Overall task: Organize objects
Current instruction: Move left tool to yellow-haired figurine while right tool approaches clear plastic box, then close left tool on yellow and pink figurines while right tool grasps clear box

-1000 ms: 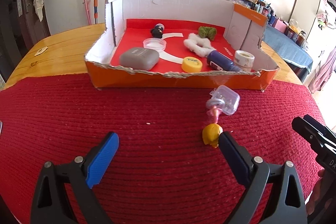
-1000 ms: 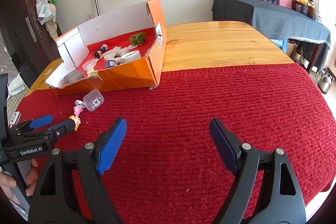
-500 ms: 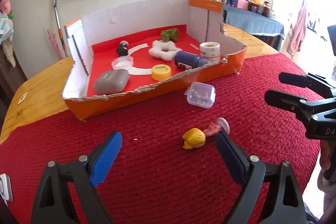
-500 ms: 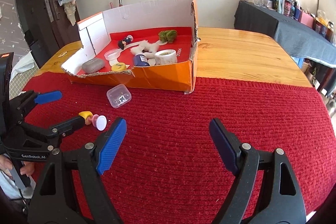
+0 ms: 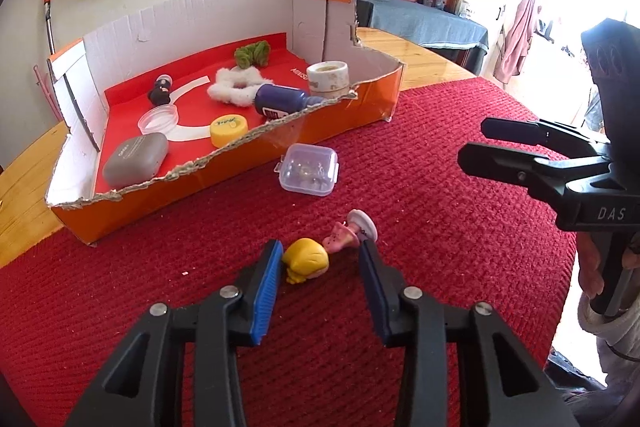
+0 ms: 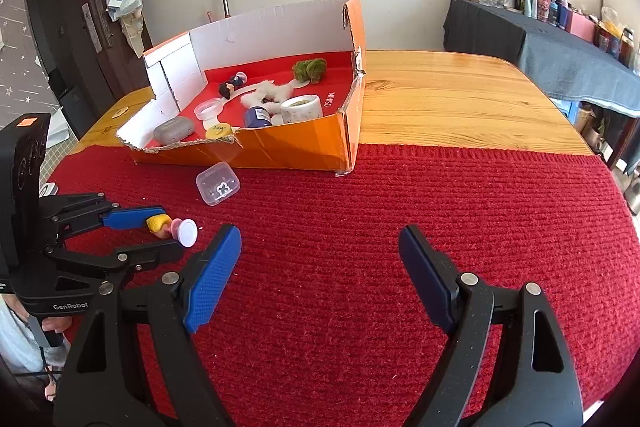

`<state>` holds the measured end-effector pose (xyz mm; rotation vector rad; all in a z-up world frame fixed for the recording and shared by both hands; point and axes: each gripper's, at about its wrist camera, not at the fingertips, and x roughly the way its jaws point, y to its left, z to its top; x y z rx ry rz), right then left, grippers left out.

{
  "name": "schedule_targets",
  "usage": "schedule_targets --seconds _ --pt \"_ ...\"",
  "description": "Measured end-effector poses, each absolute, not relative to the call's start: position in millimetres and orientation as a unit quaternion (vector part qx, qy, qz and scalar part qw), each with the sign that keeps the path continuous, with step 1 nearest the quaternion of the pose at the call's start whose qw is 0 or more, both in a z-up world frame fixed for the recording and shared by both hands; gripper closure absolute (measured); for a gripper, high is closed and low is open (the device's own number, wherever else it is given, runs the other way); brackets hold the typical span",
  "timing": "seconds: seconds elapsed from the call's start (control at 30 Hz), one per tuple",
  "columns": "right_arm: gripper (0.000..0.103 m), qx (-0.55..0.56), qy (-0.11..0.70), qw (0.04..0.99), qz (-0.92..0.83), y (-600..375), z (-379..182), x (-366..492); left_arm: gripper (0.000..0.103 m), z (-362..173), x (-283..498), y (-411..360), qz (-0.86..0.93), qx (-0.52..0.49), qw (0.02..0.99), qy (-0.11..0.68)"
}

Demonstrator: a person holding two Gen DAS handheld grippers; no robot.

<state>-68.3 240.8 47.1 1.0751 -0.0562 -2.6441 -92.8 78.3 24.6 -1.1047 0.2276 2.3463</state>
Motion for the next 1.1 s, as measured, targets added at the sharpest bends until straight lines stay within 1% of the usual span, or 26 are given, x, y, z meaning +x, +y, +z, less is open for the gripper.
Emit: schedule_targets --seconds 0.2,0.3,0.4,0.43,0.53,0.6,0.7,0.77,0.93,1.03,1.1 --pt "0.022 0.371 -0.023 0.145 -0.917 239.7 47.8 -64.5 0.062 31.5 -89.2 65.9 0.883 -0.394 0.243 0.075" --pt "0.022 0.373 -0.023 0.144 -0.916 237.3 47.7 -65.2 0.062 31.1 -88.6 48.8 0.893 -0.396 0.2 0.075" --pt "0.022 0.377 -0.022 0.144 -0.915 231.7 46.6 -67.0 0.061 24.5 -87.9 34.2 0.896 -0.413 0.136 0.084" --pt "0.022 0.378 -0.021 0.143 -0.915 229.3 46.1 -67.7 0.061 24.2 -85.2 31.1 0.898 -0.412 0.132 0.08" --pt "0.022 0.383 -0.026 0.144 -0.912 223.9 43.8 -70.1 0.062 24.3 -78.4 28.7 0.894 -0.418 0.144 0.066" --pt "0.022 0.386 -0.034 0.146 -0.91 222.2 42.6 -71.2 0.057 24.9 -74.1 30.0 0.889 -0.423 0.168 0.052" --pt "0.022 0.389 -0.04 0.149 -0.908 221.1 42.7 -70.4 0.054 25.6 -68.6 34.1 0.88 -0.428 0.204 0.037" --pt "0.022 0.388 -0.036 0.148 -0.909 219.8 43.4 -69.5 0.054 26.9 -66.8 36.2 0.882 -0.422 0.204 0.045" --pt "0.022 0.393 -0.017 0.148 -0.907 214.6 44.3 -72.3 0.054 22.9 -80.8 26.0 0.886 -0.425 0.183 0.032" --pt "0.022 0.401 0.004 0.149 -0.904 206.4 41.6 -79.2 0.054 22.3 -86.5 26.5 0.887 -0.421 0.187 0.033" --pt "0.022 0.405 0.02 0.151 -0.901 198.3 40.0 -85.9 0.054 22.6 -91.0 25.9 0.885 -0.421 0.199 0.019"
